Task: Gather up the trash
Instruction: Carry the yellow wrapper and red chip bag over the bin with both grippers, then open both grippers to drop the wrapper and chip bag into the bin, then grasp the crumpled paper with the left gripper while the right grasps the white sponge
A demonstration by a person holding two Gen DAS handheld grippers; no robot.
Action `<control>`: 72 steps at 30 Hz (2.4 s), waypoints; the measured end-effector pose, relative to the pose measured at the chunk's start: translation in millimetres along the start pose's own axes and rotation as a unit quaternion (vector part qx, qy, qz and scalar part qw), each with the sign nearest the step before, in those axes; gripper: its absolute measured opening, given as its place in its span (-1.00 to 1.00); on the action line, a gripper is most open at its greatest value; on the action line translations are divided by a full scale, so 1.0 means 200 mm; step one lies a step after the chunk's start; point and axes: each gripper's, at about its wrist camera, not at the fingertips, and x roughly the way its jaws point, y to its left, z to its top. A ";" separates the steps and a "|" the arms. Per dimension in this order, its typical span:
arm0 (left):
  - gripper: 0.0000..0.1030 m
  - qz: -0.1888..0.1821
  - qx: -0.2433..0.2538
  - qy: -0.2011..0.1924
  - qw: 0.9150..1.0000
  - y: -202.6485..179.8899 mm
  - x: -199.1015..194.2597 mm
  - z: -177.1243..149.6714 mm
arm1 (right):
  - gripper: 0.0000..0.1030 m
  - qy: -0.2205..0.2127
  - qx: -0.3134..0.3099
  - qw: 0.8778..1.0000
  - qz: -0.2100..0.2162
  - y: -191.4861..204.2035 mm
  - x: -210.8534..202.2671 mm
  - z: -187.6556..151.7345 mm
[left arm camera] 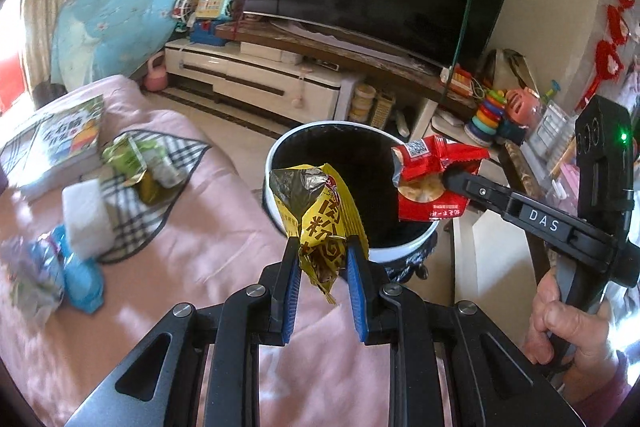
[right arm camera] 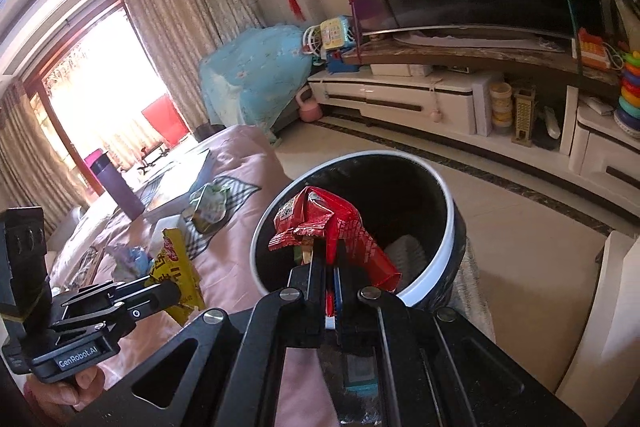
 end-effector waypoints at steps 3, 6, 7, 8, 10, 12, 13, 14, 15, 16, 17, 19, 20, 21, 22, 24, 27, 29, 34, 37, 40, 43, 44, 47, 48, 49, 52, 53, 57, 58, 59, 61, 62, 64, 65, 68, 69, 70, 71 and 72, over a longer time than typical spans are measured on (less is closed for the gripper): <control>-0.60 -0.001 0.008 0.006 1.000 -0.03 0.07 0.06 | -0.95 0.002 -0.001 1.000 -0.007 -0.02 0.03 0.04; -0.60 -0.002 0.010 0.011 1.000 -0.05 0.15 0.11 | -0.95 0.007 -0.004 1.000 -0.014 -0.03 0.07 0.07; -0.60 -0.003 0.010 0.012 1.000 -0.06 0.18 0.13 | -0.95 0.010 -0.004 1.000 -0.015 -0.04 0.09 0.07; -0.60 -0.002 0.010 0.013 1.000 -0.06 0.20 0.14 | -0.95 0.011 -0.003 1.000 -0.017 -0.05 0.09 0.07; -0.60 -0.001 0.013 0.016 1.000 -0.07 0.24 0.16 | -0.95 0.018 -0.001 1.000 -0.022 -0.07 0.13 0.08; -0.59 -0.001 0.017 0.019 1.000 -0.07 0.29 0.18 | -0.95 0.021 0.001 1.000 -0.023 -0.08 0.15 0.09; -0.59 -0.002 0.017 0.023 1.000 -0.07 0.31 0.19 | -0.94 0.023 0.000 0.999 -0.024 -0.09 0.16 0.10; -0.59 -0.004 0.014 0.027 1.000 -0.07 0.33 0.19 | -0.94 0.023 0.001 0.999 -0.025 -0.10 0.17 0.10; -0.59 -0.007 0.012 0.029 0.999 -0.07 0.35 0.20 | -0.93 0.026 0.004 0.999 -0.022 -0.11 0.18 0.10; -0.58 -0.009 0.009 0.032 0.999 -0.06 0.37 0.20 | -0.92 0.027 0.007 0.999 -0.020 -0.12 0.19 0.10; -0.58 -0.009 0.008 0.034 0.999 -0.06 0.39 0.21 | -0.91 0.029 0.008 0.999 -0.022 -0.13 0.19 0.11; -0.54 -0.015 0.008 0.042 0.999 -0.06 0.43 0.22 | -0.89 0.032 0.009 0.999 -0.024 -0.15 0.21 0.11; -0.53 -0.017 0.007 0.046 0.999 -0.06 0.45 0.23 | -0.88 0.033 0.012 0.999 -0.024 -0.15 0.21 0.12; -0.46 -0.018 0.006 0.050 0.999 -0.07 0.46 0.23 | -0.86 0.034 0.012 0.999 -0.024 -0.16 0.22 0.12; -0.37 -0.016 0.006 0.054 0.998 -0.06 0.48 0.24 | -0.85 0.036 0.015 0.999 -0.027 -0.17 0.23 0.12; -0.20 -0.014 0.007 0.055 0.998 -0.07 0.49 0.24 | -0.76 0.040 0.022 0.999 -0.024 -0.19 0.24 0.13; -0.02 -0.002 0.004 0.046 0.999 -0.07 0.47 0.24 | -0.25 0.040 0.027 0.999 -0.021 -0.20 0.24 0.14; 0.03 0.000 -0.004 0.038 0.999 -0.06 0.43 0.23 | 0.01 0.035 0.026 0.999 -0.021 -0.19 0.23 0.13; 0.26 -0.002 -0.029 0.031 0.999 -0.02 0.37 0.16 | 0.30 0.026 0.026 0.999 -0.016 -0.16 0.18 0.12; 0.26 -0.007 -0.040 0.028 0.999 -0.02 0.34 0.13 | 0.45 0.017 0.024 1.000 -0.012 -0.13 0.14 0.10; 0.26 -0.008 -0.049 0.022 0.999 0.00 0.30 0.11 | 0.58 0.000 0.023 1.000 -0.014 -0.09 0.08 0.09; 0.26 -0.007 -0.052 0.016 0.998 0.01 0.25 0.08 | 0.64 -0.010 0.025 1.000 -0.014 -0.07 0.02 0.08; 0.26 -0.005 -0.055 0.010 0.998 0.02 0.22 0.06 | 0.65 -0.012 0.027 1.000 -0.011 -0.06 0.00 0.07; 0.31 0.007 -0.066 0.001 0.998 0.08 0.12 -0.03 | 0.73 -0.012 0.027 1.000 -0.002 -0.02 -0.02 0.04; 0.32 0.010 -0.072 -0.001 0.997 0.10 0.09 -0.06 | 0.77 -0.011 0.026 1.000 0.001 0.00 -0.03 0.03; 0.32 0.012 -0.077 -0.001 0.997 0.12 0.07 -0.09 | 0.81 -0.008 0.025 1.000 0.004 0.02 -0.02 0.01; 0.32 0.032 -0.099 0.000 0.995 0.20 -0.04 -0.21 | 0.86 0.007 0.015 1.000 0.020 0.11 0.01 -0.05; 0.32 0.037 -0.105 -0.001 0.994 0.22 -0.06 -0.24 | 0.86 0.011 0.012 1.000 0.023 0.13 0.02 -0.07; 0.32 0.063 -0.140 -0.004 0.988 0.34 -0.21 -0.37 | 0.88 0.034 0.000 0.998 0.048 0.27 0.09 -0.16; 0.32 0.067 -0.143 -0.005 0.987 0.35 -0.24 -0.38 | 0.88 0.040 -0.004 0.998 0.055 0.32 0.11 -0.19; 0.32 0.076 -0.150 -0.009 0.986 0.38 -0.29 -0.41 | 0.88 0.043 -0.008 0.997 0.061 0.35 0.13 -0.21; 0.36 0.087 -0.161 -0.013 0.983 0.42 -0.35 -0.43 | 0.88 0.048 -0.019 0.996 0.072 0.43 0.16 -0.24; 0.37 0.092 -0.169 -0.016 0.981 0.44 -0.39 -0.45 | 0.88 0.049 -0.024 0.995 0.081 0.46 0.17 -0.26; 0.37 0.102 -0.180 -0.021 0.978 0.48 -0.45 -0.49 | 0.88 0.055 -0.035 0.993 0.096 0.52 0.20 -0.27; 0.37 0.107 -0.182 -0.022 0.977 0.50 -0.47 -0.50 | 0.88 0.061 -0.042 0.992 0.099 0.56 0.22 -0.28; 0.37 0.117 -0.193 -0.023 0.974 0.57 -0.52 -0.54 | 0.88 0.075 -0.057 0.989 0.111 0.65 0.26 -0.29; 0.37 0.120 -0.199 -0.022 0.972 0.59 -0.54 -0.55 | 0.88 0.082 -0.063 0.988 0.112 0.68 0.28 -0.30; 0.37 0.122 -0.202 -0.022 0.972 0.60 -0.54 -0.56 | 0.87 0.089 -0.067 0.987 0.115 0.71 0.30 -0.30; 0.37 0.124 -0.209 -0.022 0.970 0.62 -0.56 -0.57 | 0.87 0.093 -0.071 0.986 0.118 0.73 0.31 -0.30; 0.37 0.125 -0.211 -0.022 0.969 0.64 -0.54 -0.57 | 0.87 0.095 -0.072 0.986 0.119 0.74 0.32 -0.31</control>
